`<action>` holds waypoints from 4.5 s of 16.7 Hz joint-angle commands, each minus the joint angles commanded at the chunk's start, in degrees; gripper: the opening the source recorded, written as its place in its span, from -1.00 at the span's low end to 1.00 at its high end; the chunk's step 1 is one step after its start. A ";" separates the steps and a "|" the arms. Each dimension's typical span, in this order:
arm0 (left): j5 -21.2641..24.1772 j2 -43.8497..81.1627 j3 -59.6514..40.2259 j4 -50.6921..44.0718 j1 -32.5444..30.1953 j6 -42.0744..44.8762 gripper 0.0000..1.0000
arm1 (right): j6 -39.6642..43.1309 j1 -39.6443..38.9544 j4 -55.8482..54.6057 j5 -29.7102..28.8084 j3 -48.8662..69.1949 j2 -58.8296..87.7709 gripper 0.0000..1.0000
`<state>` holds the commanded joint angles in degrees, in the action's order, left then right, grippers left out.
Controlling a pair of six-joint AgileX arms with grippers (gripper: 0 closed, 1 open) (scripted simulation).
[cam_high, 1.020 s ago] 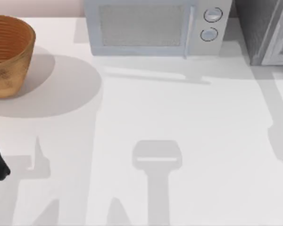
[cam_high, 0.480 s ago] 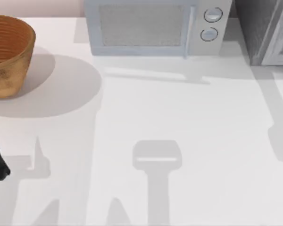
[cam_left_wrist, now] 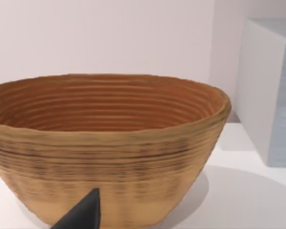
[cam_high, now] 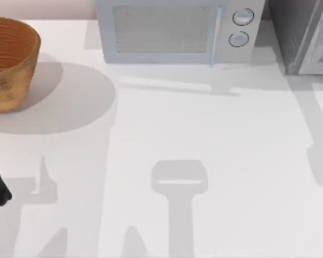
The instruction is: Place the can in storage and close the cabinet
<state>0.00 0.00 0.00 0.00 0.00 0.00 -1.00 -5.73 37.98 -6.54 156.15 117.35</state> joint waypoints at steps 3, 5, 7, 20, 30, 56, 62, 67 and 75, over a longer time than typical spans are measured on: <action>0.00 0.00 0.00 0.00 0.00 0.00 1.00 | 0.41 0.13 -3.30 1.26 -7.67 -7.03 1.00; 0.00 0.00 0.00 0.00 0.00 0.00 1.00 | 0.94 0.38 -6.31 2.36 -15.45 -14.13 1.00; 0.00 0.00 0.00 0.00 0.00 0.00 1.00 | 1.59 0.76 -9.72 3.54 -25.45 -23.20 1.00; 0.00 0.00 0.00 0.00 0.00 0.00 1.00 | 3.33 3.97 -31.52 7.99 -109.80 -87.35 1.00; 0.00 0.00 0.00 0.00 0.00 0.00 1.00 | 1.28 5.74 -37.84 6.66 -153.63 -115.85 1.00; 0.00 0.00 0.00 0.00 0.00 0.00 1.00 | -0.08 50.94 -91.33 51.56 -139.75 -48.62 1.00; 0.00 0.00 0.00 0.00 0.00 0.00 1.00 | -0.18 62.78 -104.91 62.73 -135.61 -30.97 1.00; 0.00 0.00 0.00 0.00 0.00 0.00 1.00 | -0.29 64.46 -106.85 64.54 -135.09 -28.44 1.00; 0.00 0.00 0.00 0.00 0.00 0.00 1.00 | -0.28 65.40 -98.48 65.62 -126.54 -28.76 1.00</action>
<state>0.00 0.00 0.00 0.00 0.00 0.00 -1.28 59.66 -60.50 59.08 29.61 88.60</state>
